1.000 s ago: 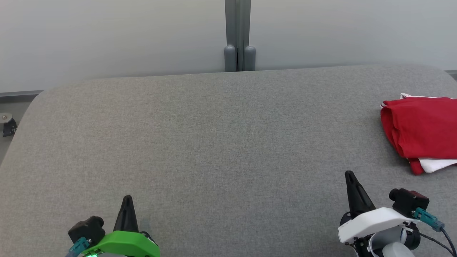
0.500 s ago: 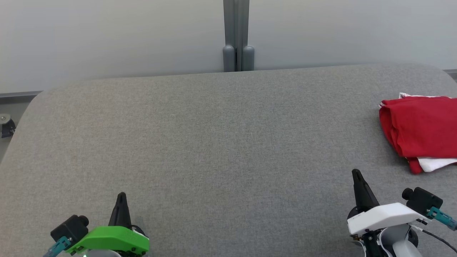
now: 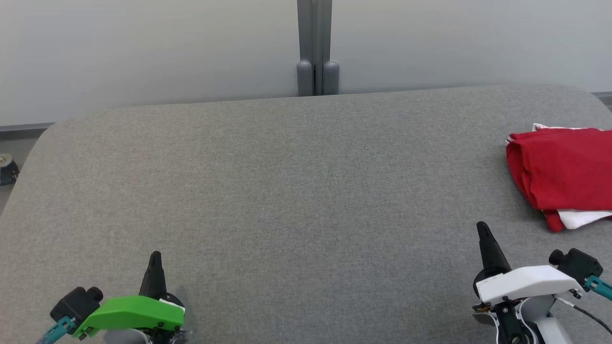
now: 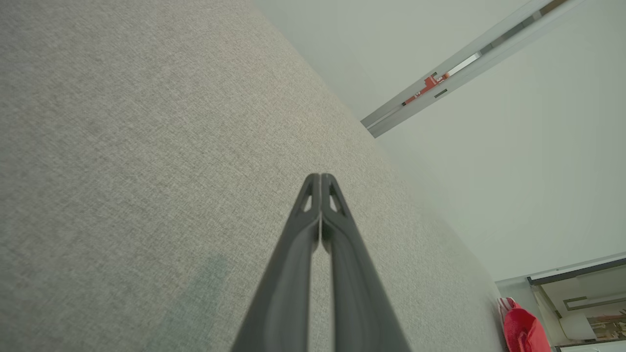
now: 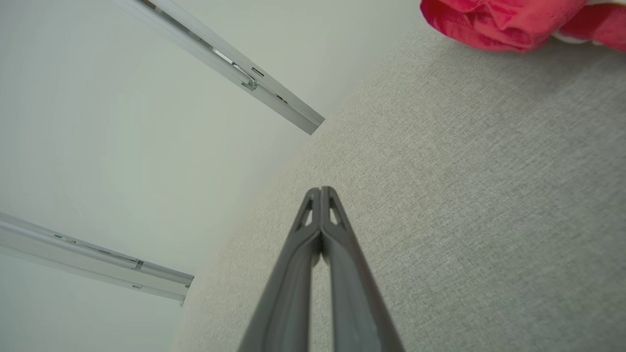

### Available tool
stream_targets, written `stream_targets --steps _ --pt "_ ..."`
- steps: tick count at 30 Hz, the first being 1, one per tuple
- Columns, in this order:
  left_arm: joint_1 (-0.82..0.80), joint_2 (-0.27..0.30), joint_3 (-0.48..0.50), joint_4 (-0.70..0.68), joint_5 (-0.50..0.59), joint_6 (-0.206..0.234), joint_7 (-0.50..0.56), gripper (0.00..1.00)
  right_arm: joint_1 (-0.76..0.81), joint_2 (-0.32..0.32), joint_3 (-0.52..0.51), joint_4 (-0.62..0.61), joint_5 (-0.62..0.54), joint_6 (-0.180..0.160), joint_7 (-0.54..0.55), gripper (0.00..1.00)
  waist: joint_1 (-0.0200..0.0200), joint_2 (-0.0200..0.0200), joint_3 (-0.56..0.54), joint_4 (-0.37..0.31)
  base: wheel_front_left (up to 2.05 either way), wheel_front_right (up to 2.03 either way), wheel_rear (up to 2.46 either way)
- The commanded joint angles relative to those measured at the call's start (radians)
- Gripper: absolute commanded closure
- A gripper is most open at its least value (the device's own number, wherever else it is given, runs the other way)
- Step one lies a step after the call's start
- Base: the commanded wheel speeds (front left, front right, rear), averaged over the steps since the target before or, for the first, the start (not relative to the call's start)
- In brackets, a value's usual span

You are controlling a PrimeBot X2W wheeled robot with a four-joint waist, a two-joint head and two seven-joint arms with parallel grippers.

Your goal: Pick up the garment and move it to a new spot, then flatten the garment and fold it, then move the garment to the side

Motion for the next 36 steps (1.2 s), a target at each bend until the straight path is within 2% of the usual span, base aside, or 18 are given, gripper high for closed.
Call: stream_targets --steps 1,36 --pt "-0.03 0.003 0.01 -0.014 -0.031 -0.009 0.009 1.0 -0.025 -0.007 -0.007 -0.016 0.033 0.001 0.008 1.0 0.0 0.0 0.0 0.0 0.0 0.0 0.0" --pt "-0.054 0.004 0.089 -0.044 -0.365 -0.067 0.106 1.0 -0.043 -0.013 -0.052 -0.032 0.384 0.001 0.1 1.0 0.0 0.0 0.0 -0.011 0.0 0.0 0.0"
